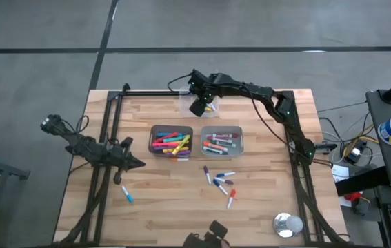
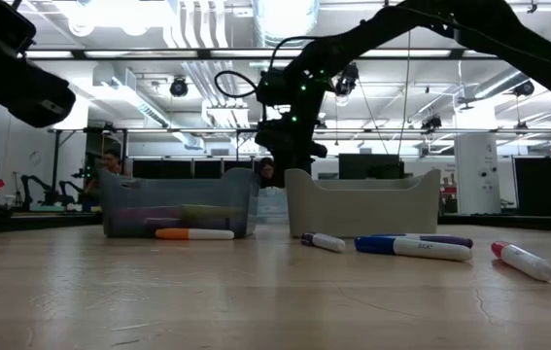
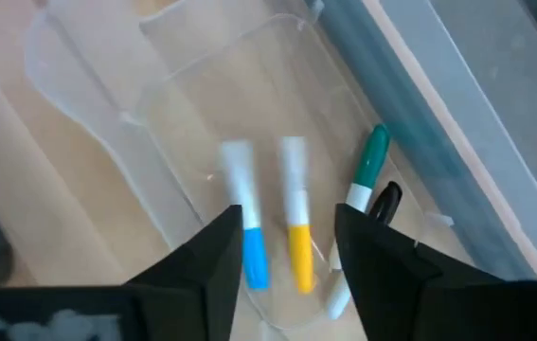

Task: Pick & Place Markers
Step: Put the bottom small light blue highlighter pen into the transparent bin, then put the left small purple highlighter pen into the transparent bin

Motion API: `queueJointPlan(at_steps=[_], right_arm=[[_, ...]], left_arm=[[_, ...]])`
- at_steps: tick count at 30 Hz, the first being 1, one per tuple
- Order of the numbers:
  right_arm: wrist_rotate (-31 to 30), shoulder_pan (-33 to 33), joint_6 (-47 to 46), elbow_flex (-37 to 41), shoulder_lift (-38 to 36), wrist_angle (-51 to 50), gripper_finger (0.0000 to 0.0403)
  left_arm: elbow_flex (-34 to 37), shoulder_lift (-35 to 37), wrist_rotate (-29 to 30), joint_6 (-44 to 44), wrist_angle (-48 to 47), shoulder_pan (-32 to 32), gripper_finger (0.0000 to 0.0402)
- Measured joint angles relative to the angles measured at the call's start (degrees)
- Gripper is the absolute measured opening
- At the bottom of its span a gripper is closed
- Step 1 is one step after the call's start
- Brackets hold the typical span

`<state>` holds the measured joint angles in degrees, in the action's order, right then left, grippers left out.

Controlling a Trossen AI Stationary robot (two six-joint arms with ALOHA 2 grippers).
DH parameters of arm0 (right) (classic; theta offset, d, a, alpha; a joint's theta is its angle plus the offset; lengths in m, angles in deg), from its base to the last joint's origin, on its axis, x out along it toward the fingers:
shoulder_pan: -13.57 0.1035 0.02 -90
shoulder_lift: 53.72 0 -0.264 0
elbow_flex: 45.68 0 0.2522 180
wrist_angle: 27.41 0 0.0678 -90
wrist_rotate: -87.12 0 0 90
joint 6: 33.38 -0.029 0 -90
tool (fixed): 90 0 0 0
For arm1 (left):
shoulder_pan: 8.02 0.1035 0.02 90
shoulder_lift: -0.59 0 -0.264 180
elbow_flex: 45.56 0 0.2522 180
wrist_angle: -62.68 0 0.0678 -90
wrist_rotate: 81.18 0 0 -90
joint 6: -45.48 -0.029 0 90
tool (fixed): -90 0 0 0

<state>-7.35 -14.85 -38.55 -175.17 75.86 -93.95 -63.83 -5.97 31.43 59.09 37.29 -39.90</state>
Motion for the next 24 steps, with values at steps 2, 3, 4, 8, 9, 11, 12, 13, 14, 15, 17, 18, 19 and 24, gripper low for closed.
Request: queueJointPlan(at_steps=[2, 3, 4, 8, 9, 11, 12, 13, 14, 15, 17, 18, 19, 24], right_arm=[[0.0, 0.4, 0.5, -0.4, 0.0, -0.2, 0.0172], [0.0, 0.5, 0.6, -0.7, -0.1, -0.2, 0.0177], [0.0, 0.6, 0.6, -1.0, -0.1, -0.4, 0.0182], [1.0, 1.1, 0.4, -2.9, -0.1, -6.1, 0.0190], [1.6, 1.2, 0.5, -3.6, -0.2, -8.7, 0.0191], [2.8, 2.1, 0.5, -4.7, -0.5, -13.6, 0.0189], [3.4, 2.7, 0.4, -4.9, -0.6, -16.0, 0.0187], [4.2, 3.6, 0.3, -5.0, -0.9, -17.8, 0.0185], [4.9, 4.5, 0.1, -5.0, -1.3, -18.9, 0.0183], [5.2, 5.6, -0.3, -5.0, -1.6, -19.9, 0.0180], [5.5, 8.0, -1.4, -4.9, -2.5, -20.9, 0.0176], [5.6, 9.4, -2.3, -4.9, -3.0, -20.9, 0.0174], [5.6, 10.7, -3.3, -4.9, -3.6, -20.7, 0.0172], [4.3, 17.9, -9.5, -4.9, -5.3, -19.9, 0.0165]], left_arm=[[0.0, -0.3, 0.0, 0.1, 0.0, 0.0, 0.0000], [0.0, -0.4, 0.0, 0.2, 0.0, 0.0, 0.0000], [0.0, -0.4, 0.0, 0.2, 0.0, 0.0, 0.0000], [0.0, -0.5, 0.0, 0.2, 0.0, 0.0, 0.0000], [0.0, -0.5, 0.0, 0.2, 0.0, 0.0, 0.0000], [0.0, -0.5, 0.0, 0.2, 0.0, 0.0, 0.0000], [0.0, -0.5, 0.0, 0.2, 0.0, 0.0, 0.0000], [0.0, -0.5, 0.0, 0.2, 0.0, 0.0, 0.0000], [0.0, -0.5, 0.0, 0.2, 0.0, 0.0, 0.0000], [0.0, -0.5, 0.0, 0.3, 0.0, 0.0, 0.0000], [0.0, -0.5, 0.0, 0.3, 0.0, 0.0, 0.0000], [0.0, -0.5, 0.0, 0.3, 0.0, 0.0, 0.0000], [0.0, -0.5, 0.0, 0.3, 0.0, 0.0, 0.0000], [0.0, -0.5, 0.0, 0.3, 0.0, 0.0, 0.0000]])
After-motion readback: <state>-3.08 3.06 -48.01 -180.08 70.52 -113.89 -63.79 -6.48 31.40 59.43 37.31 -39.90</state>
